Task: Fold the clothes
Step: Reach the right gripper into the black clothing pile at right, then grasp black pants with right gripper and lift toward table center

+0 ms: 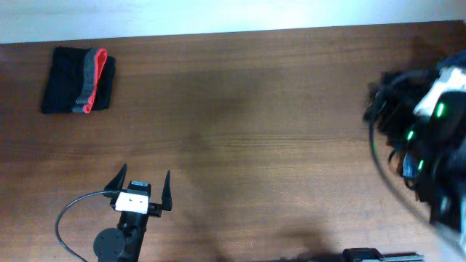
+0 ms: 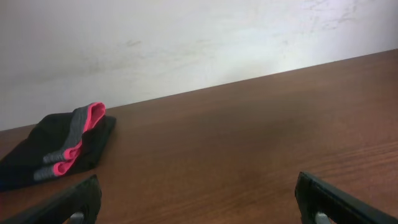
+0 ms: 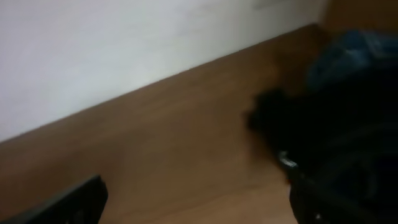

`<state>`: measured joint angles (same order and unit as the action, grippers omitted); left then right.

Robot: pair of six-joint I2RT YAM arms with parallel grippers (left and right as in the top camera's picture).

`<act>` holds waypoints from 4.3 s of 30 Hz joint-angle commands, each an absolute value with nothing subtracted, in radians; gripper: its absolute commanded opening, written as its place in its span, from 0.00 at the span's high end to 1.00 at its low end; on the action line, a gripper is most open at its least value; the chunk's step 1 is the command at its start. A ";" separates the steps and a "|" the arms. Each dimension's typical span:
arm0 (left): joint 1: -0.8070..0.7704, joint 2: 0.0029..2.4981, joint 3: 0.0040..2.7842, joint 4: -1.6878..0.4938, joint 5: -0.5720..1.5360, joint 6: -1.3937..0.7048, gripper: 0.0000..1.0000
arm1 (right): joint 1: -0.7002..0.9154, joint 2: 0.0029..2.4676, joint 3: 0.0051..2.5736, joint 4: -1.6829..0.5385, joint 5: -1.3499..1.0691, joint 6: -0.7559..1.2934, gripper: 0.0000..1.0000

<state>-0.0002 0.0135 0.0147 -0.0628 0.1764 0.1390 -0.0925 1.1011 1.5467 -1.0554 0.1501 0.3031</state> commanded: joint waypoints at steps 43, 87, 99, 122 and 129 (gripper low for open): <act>0.006 0.005 0.009 -0.064 0.187 0.155 0.01 | -0.746 1.651 1.715 -1.201 -0.199 0.270 0.16; 0.006 0.005 0.009 -0.064 0.187 0.155 0.01 | -0.647 1.654 1.456 -0.826 -0.123 0.214 0.96; 0.006 0.005 0.009 -0.064 0.187 0.155 0.01 | -0.603 1.510 1.845 -1.098 -0.234 0.073 0.96; 0.006 0.005 0.009 -0.064 0.187 0.155 0.01 | -0.238 1.510 2.237 -1.299 -0.646 -0.205 0.96; 0.006 0.005 0.009 -0.064 0.187 0.155 0.01 | -0.049 1.519 2.237 -1.301 -0.641 -0.160 0.96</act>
